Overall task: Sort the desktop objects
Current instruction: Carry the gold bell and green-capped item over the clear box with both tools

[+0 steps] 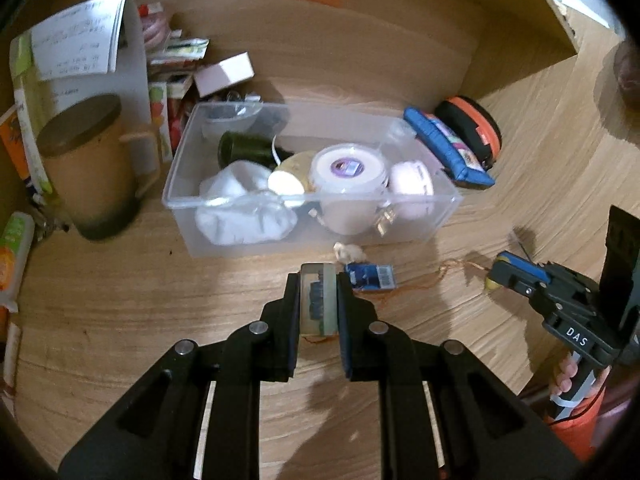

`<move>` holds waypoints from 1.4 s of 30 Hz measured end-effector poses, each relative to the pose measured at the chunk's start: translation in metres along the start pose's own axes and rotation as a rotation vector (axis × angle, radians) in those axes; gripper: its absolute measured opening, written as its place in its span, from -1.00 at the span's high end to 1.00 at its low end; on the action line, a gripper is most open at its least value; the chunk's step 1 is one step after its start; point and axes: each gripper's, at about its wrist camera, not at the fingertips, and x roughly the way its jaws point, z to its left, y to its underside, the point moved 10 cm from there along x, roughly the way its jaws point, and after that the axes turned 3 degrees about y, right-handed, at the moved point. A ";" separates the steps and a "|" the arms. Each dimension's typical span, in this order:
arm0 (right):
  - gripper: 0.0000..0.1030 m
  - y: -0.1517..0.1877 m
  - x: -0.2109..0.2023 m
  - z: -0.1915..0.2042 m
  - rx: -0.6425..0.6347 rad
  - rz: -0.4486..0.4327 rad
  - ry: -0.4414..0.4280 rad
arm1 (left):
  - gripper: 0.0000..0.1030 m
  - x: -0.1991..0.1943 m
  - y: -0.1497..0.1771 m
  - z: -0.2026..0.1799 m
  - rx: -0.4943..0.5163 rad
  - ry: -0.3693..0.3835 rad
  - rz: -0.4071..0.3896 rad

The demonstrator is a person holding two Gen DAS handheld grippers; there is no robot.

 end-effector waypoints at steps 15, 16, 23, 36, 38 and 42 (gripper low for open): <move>0.65 -0.081 -0.012 0.052 -0.137 -0.123 -0.032 | 0.70 -0.023 -0.058 0.006 0.042 -0.023 -0.096; 0.65 -0.088 -0.011 0.056 -0.142 -0.132 -0.034 | 0.70 -0.024 -0.062 0.009 0.040 -0.025 -0.100; 0.65 -0.118 0.008 0.069 -0.153 -0.146 -0.042 | 0.70 -0.019 -0.079 0.024 0.042 -0.046 -0.101; 0.65 -0.112 0.000 0.064 -0.119 -0.152 -0.064 | 0.70 0.020 -0.028 0.009 0.094 0.015 0.029; 0.65 -0.119 -0.017 0.060 -0.119 -0.186 -0.054 | 0.70 0.029 -0.021 0.008 0.093 0.023 0.053; 0.65 -0.140 -0.048 0.058 -0.158 -0.252 -0.010 | 0.69 0.045 -0.010 0.004 0.100 0.037 0.095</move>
